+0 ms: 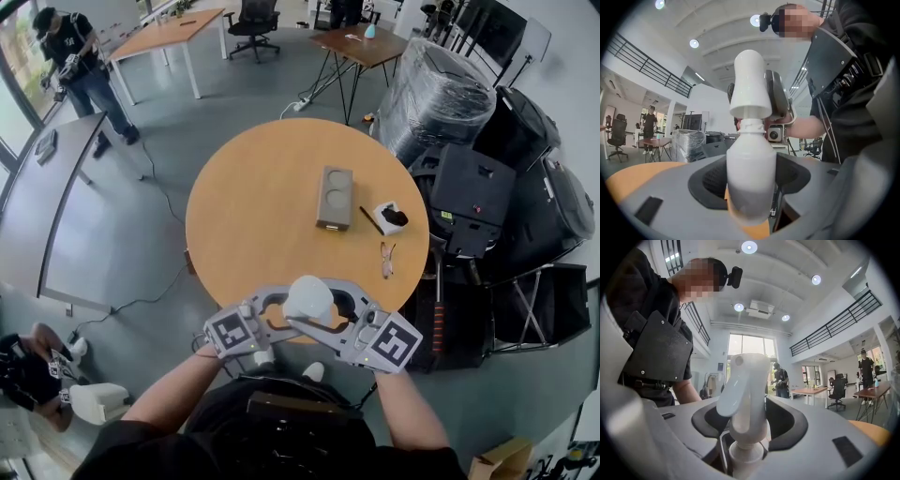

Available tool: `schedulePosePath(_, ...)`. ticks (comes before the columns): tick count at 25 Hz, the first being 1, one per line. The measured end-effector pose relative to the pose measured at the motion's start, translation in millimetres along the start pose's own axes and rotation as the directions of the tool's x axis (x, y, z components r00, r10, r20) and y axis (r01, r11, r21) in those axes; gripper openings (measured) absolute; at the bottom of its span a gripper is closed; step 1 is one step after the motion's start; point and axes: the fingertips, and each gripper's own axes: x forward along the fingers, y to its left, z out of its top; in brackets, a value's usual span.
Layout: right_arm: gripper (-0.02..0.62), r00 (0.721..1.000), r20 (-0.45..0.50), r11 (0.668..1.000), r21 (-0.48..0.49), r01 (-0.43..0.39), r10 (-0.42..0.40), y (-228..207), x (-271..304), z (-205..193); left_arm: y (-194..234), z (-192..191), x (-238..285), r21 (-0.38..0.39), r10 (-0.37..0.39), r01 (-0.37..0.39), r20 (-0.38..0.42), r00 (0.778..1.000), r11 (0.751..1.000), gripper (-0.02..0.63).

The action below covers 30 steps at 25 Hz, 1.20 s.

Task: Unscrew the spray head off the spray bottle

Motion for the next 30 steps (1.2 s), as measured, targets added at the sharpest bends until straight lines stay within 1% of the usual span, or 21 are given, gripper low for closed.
schedulePosePath(9,0.239,1.0,0.012,1.0,-0.007,0.017,-0.017,-12.9,-8.6,17.2,9.2,-27.0,9.6,-0.006,0.025,-0.025,-0.014,1.0,1.0,0.305)
schedulePosePath(14,0.239,0.999,0.025,1.0,-0.006,0.03,-0.03,-18.5,-10.1,30.7,12.7,-28.3,12.2,0.009,0.024,-0.024,-0.026,0.999,1.0,0.305)
schedulePosePath(17,0.239,0.998,0.051,0.999,-0.006,0.048,-0.048,-26.0,-13.4,37.2,17.7,-27.5,13.9,-0.012,0.036,-0.036,-0.022,0.999,0.999,0.305)
schedulePosePath(19,0.239,0.995,0.08,0.998,-0.017,0.066,-0.064,-32.5,-17.4,43.6,20.8,-30.6,15.4,-0.013,0.04,-0.041,-0.024,0.999,0.999,0.305)
schedulePosePath(22,0.239,0.992,0.101,0.997,-0.009,0.081,-0.079,-41.0,-24.3,51.3,25.8,-36.7,18.2,-0.017,0.042,-0.042,-0.009,0.999,0.999,0.305)
schedulePosePath(24,0.239,0.991,0.107,0.997,0.007,0.081,-0.082,-44.7,-28.1,56.3,28.9,-42.0,20.7,-0.005,0.04,-0.04,-0.006,0.999,0.999,0.305)
schedulePosePath(27,0.239,0.986,0.135,0.995,0.0,0.095,-0.094,-52.8,-34.5,65.9,33.1,-48.5,25.8,0.021,0.042,-0.042,-0.014,0.999,0.999,0.305)
schedulePosePath(30,0.239,0.986,0.114,0.992,-0.006,0.126,-0.124,-63.3,-40.4,61.8,38.6,-54.2,28.7,0.031,0.055,-0.055,-0.011,0.998,0.998,0.305)
